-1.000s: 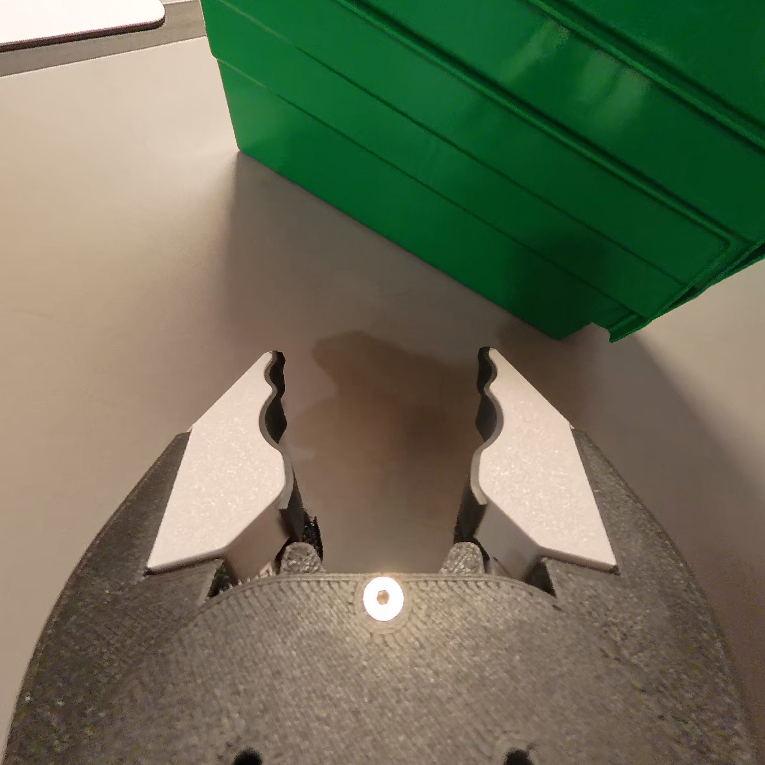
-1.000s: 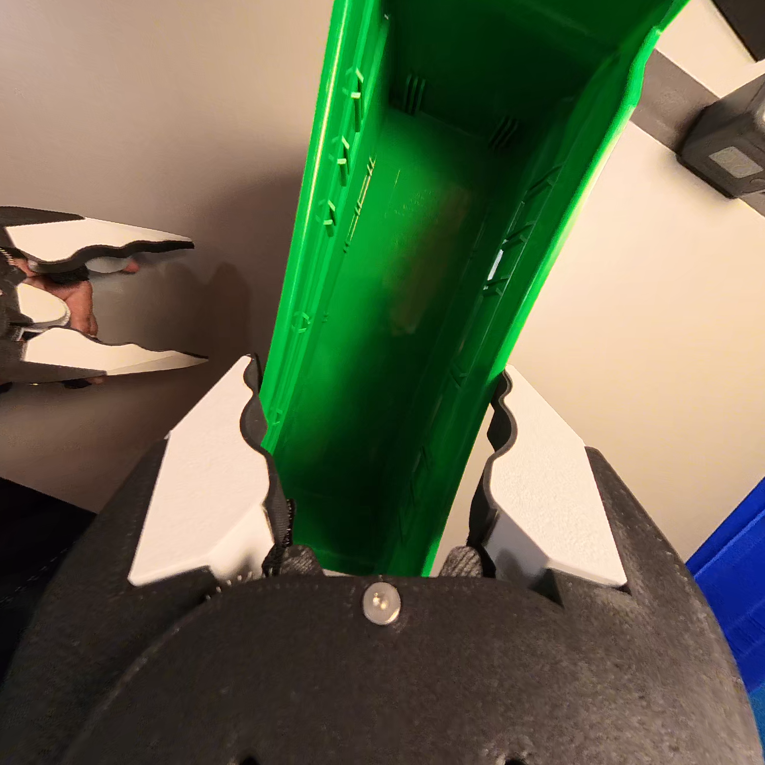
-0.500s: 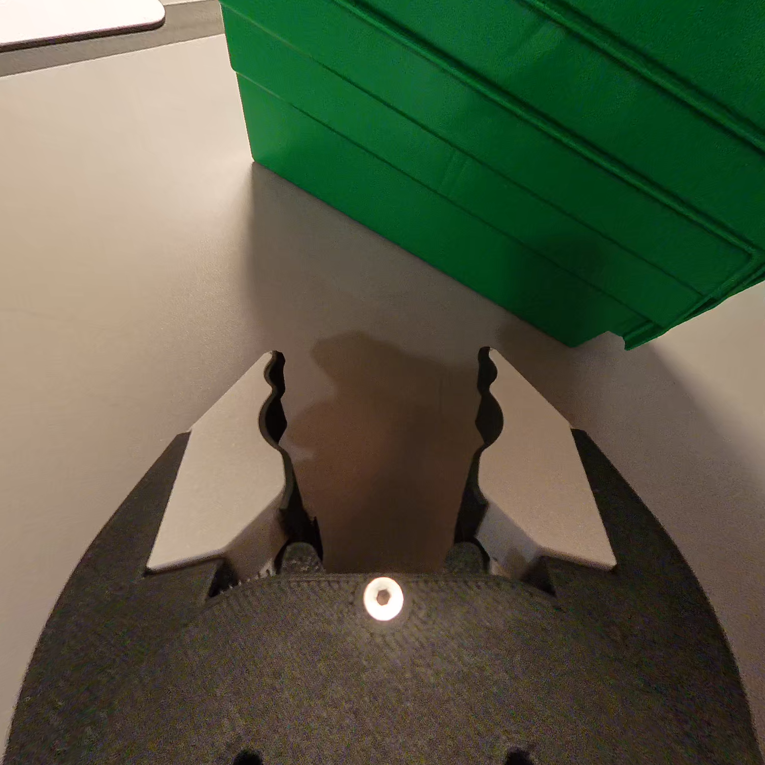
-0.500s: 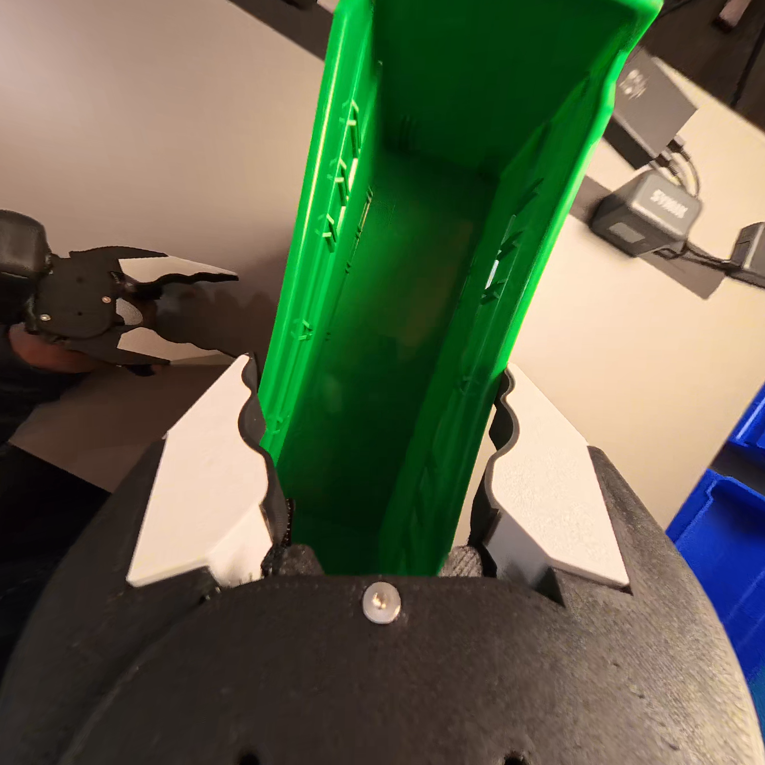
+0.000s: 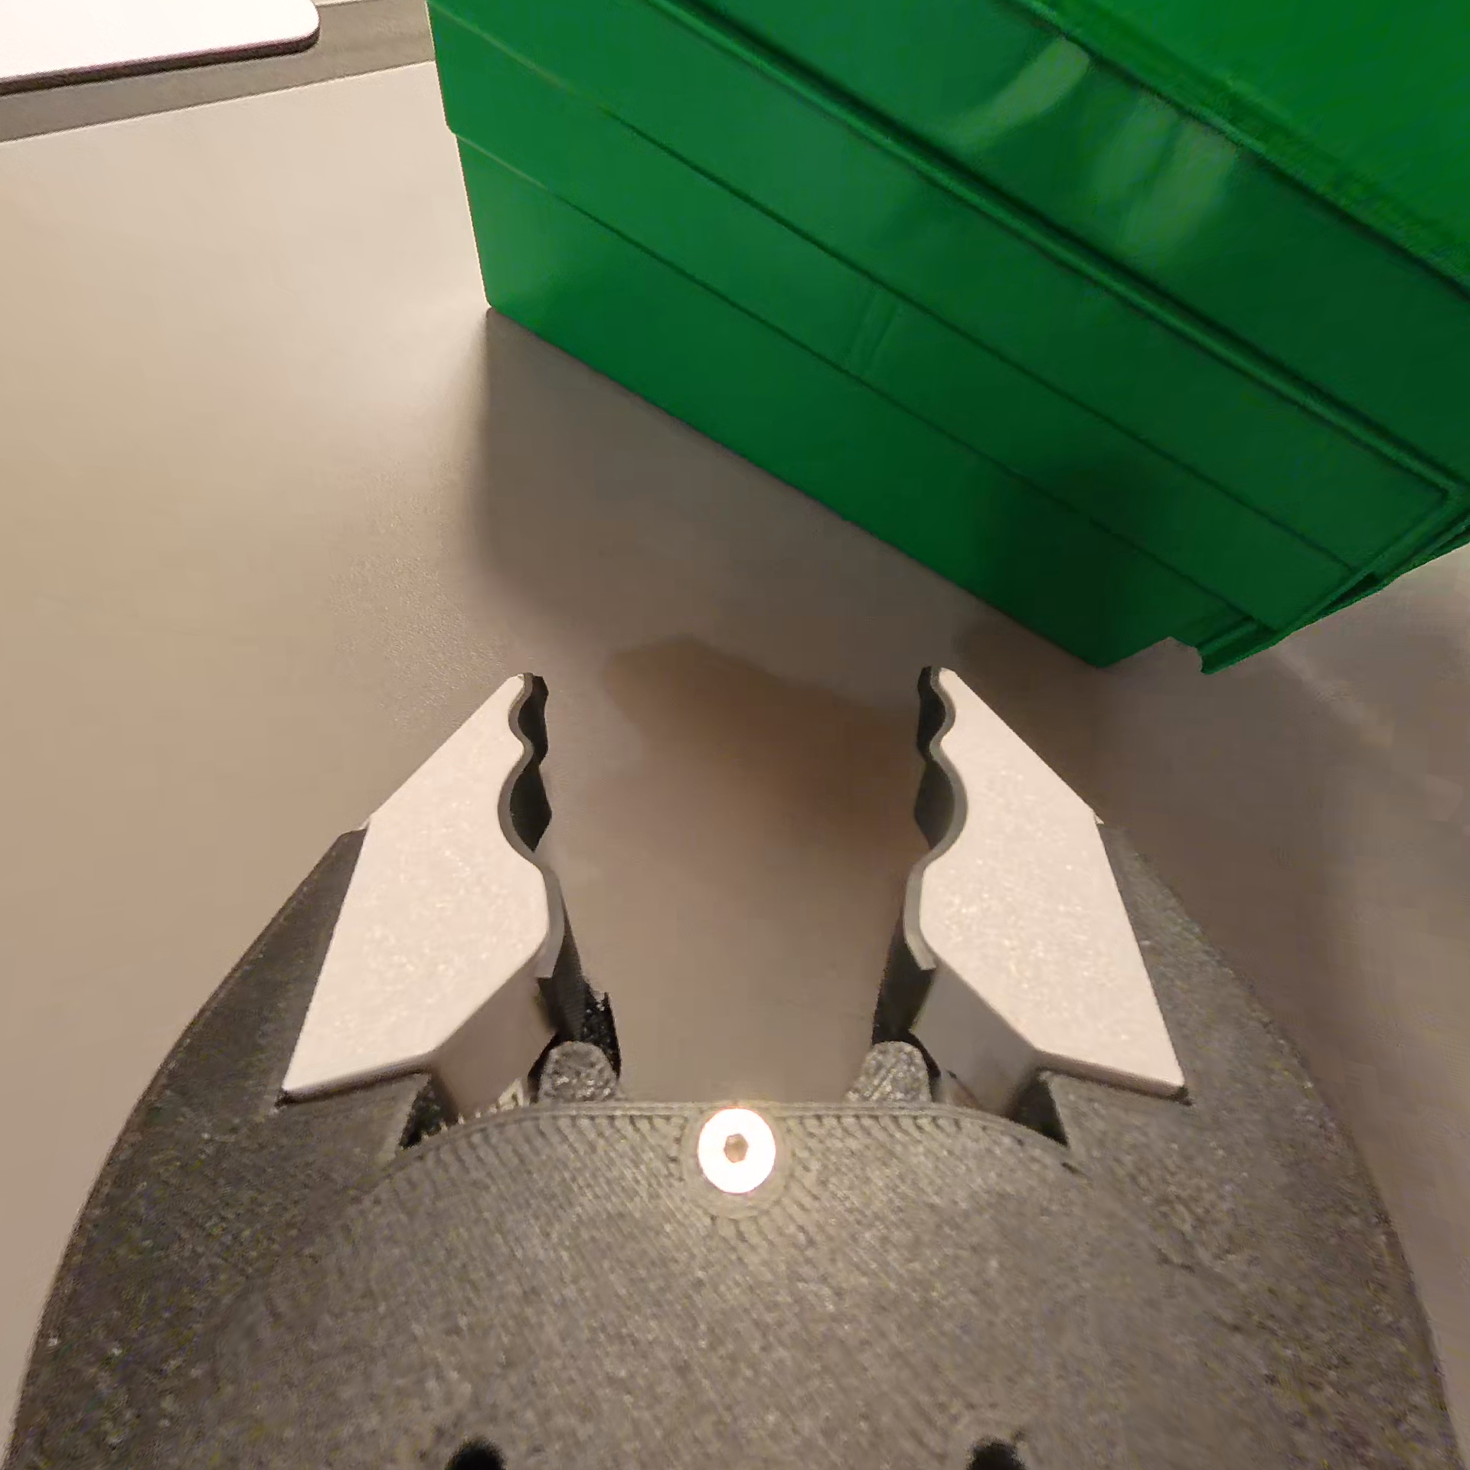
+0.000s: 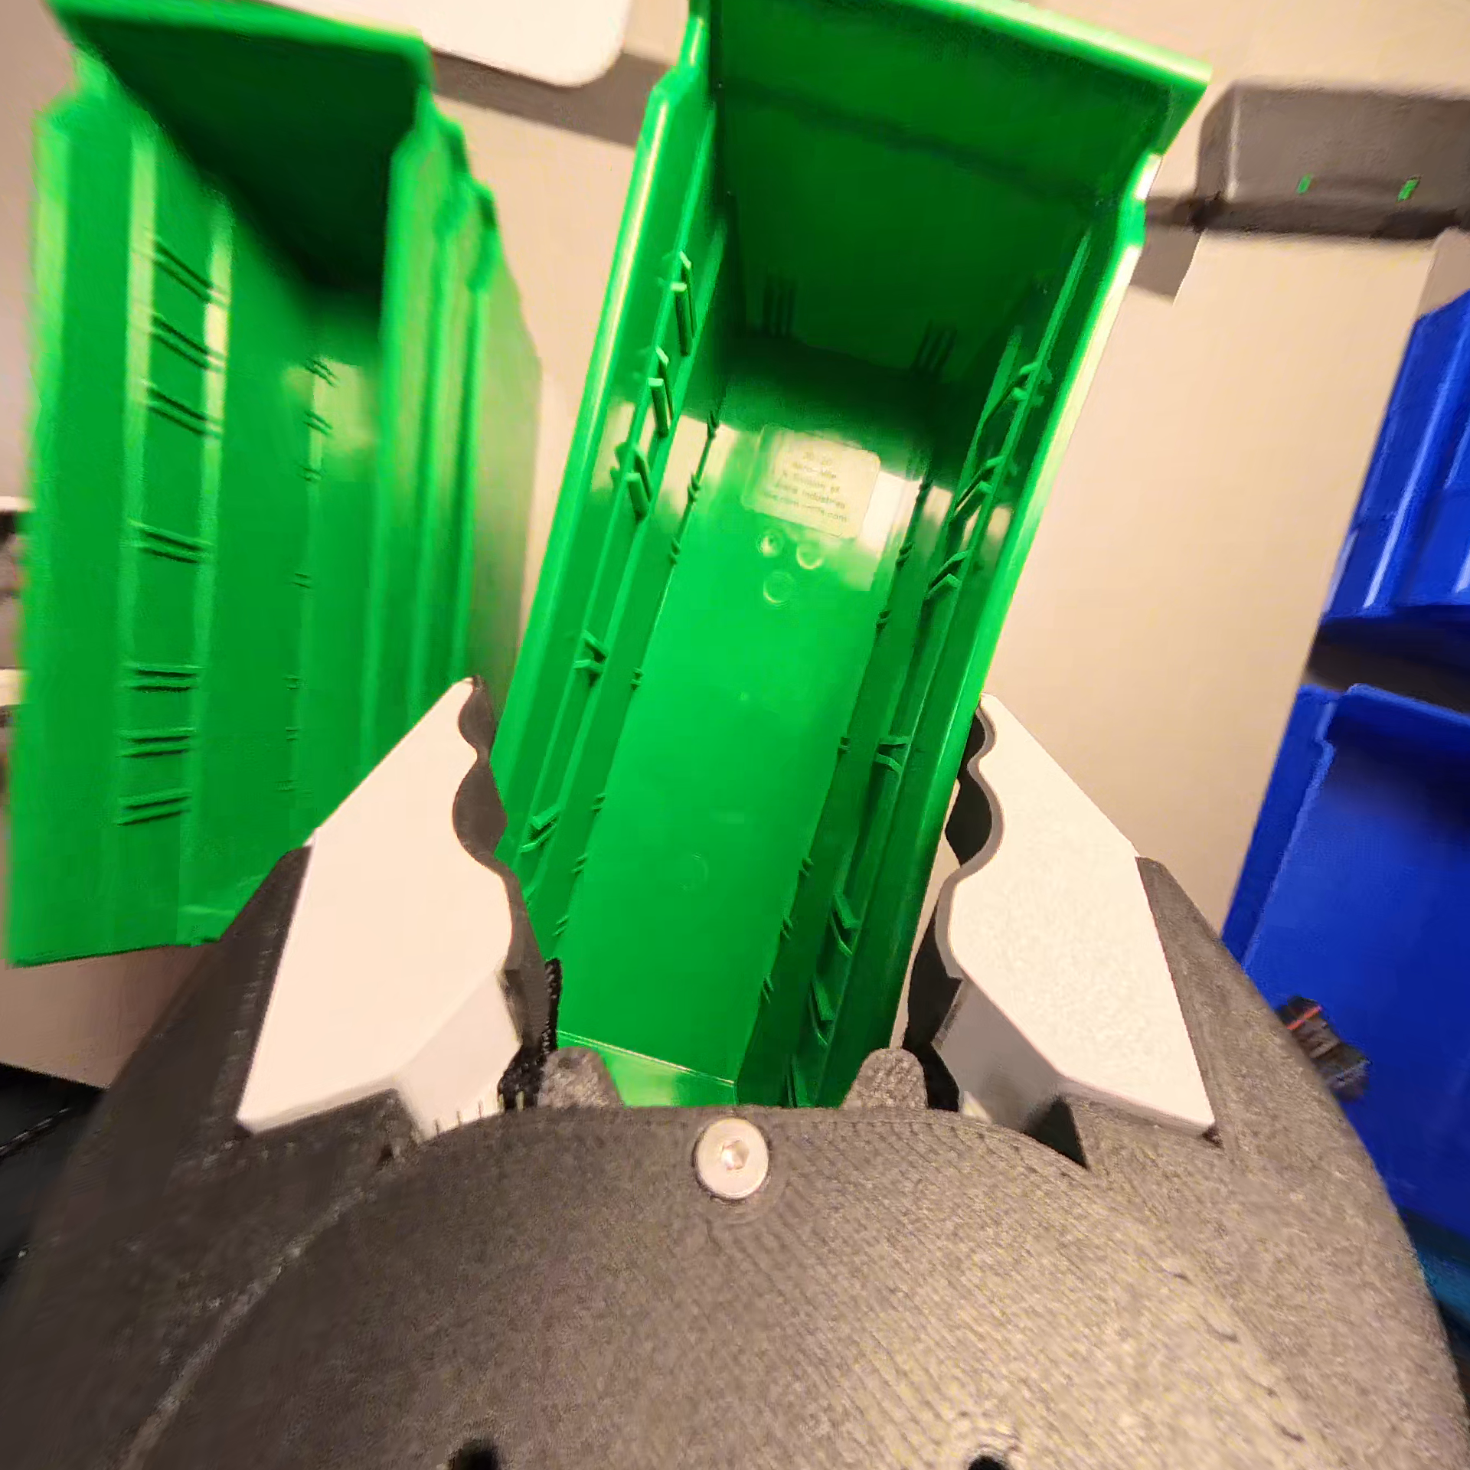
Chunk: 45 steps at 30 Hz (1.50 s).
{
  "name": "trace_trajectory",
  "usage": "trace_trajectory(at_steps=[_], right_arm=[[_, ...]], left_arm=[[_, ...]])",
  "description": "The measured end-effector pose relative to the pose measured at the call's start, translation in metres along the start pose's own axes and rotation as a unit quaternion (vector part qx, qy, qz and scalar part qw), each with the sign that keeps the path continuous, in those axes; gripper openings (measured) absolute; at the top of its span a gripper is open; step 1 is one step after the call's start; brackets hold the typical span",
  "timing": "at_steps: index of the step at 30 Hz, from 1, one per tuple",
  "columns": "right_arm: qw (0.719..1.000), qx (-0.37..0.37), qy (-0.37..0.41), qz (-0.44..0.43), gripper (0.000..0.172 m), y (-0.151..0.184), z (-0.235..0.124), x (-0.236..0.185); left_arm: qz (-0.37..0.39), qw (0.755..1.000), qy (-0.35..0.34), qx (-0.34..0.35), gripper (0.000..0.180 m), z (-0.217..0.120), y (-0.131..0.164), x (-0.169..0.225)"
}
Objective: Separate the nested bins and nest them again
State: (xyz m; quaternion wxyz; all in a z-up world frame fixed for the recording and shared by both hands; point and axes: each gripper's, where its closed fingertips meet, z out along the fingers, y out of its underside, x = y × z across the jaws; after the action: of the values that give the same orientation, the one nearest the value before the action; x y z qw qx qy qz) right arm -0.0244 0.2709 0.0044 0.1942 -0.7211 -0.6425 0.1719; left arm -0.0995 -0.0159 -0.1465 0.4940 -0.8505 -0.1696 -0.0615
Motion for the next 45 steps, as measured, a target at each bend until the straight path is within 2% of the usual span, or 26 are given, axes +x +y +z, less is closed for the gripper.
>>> trace_trajectory(at_steps=[1,6,13,16,20,23,26,29,32,38,41,45], right_arm=[[1.000,-0.009,-0.002,0.005,0.116,0.010,0.014,0.005],[0.999,-0.048,-0.010,0.017,0.118,0.053,0.067,0.016],[0.998,-0.057,-0.010,0.000,0.130,0.078,0.086,0.012],[0.999,-0.023,-0.027,0.008,0.128,0.070,0.072,0.006],[0.998,0.041,-0.044,0.016,0.128,0.045,0.034,-0.007],[0.992,0.089,-0.087,0.013,0.128,0.021,0.009,-0.043],[0.985,0.099,-0.142,-0.009,0.130,0.005,0.001,-0.099],[0.986,0.077,-0.139,-0.051,0.138,-0.004,0.014,-0.139],[0.989,0.043,-0.115,-0.081,0.144,-0.011,0.034,-0.157],[0.992,0.001,-0.056,-0.112,0.145,-0.023,0.060,-0.157],[0.991,-0.030,-0.038,-0.125,0.145,-0.016,0.073,-0.155],[0.990,-0.050,-0.047,-0.123,0.144,-0.010,0.083,-0.158]], left_arm=[[-0.001,1.000,0.000,0.000,0.093,0.000,0.000,0.000],[-0.009,1.000,0.004,0.003,0.092,-0.001,-0.001,-0.001],[-0.007,1.000,0.007,0.002,0.092,0.000,0.000,0.000],[-0.008,1.000,0.008,0.003,0.092,-0.001,-0.001,0.000],[-0.009,1.000,0.009,0.003,0.092,-0.001,-0.001,0.000],[-0.005,1.000,0.007,0.002,0.093,-0.001,0.000,0.000],[-0.005,1.000,0.006,0.002,0.093,-0.001,0.000,0.000],[-0.009,1.000,0.007,0.004,0.092,-0.001,-0.001,0.000],[-0.008,1.000,0.007,0.004,0.092,-0.001,-0.001,0.000],[0.007,1.000,0.004,-0.003,0.092,-0.001,0.001,0.003],[0.010,1.000,0.004,-0.004,0.092,-0.001,0.002,0.003],[0.010,1.000,0.004,-0.005,0.092,-0.001,0.002,0.003]])
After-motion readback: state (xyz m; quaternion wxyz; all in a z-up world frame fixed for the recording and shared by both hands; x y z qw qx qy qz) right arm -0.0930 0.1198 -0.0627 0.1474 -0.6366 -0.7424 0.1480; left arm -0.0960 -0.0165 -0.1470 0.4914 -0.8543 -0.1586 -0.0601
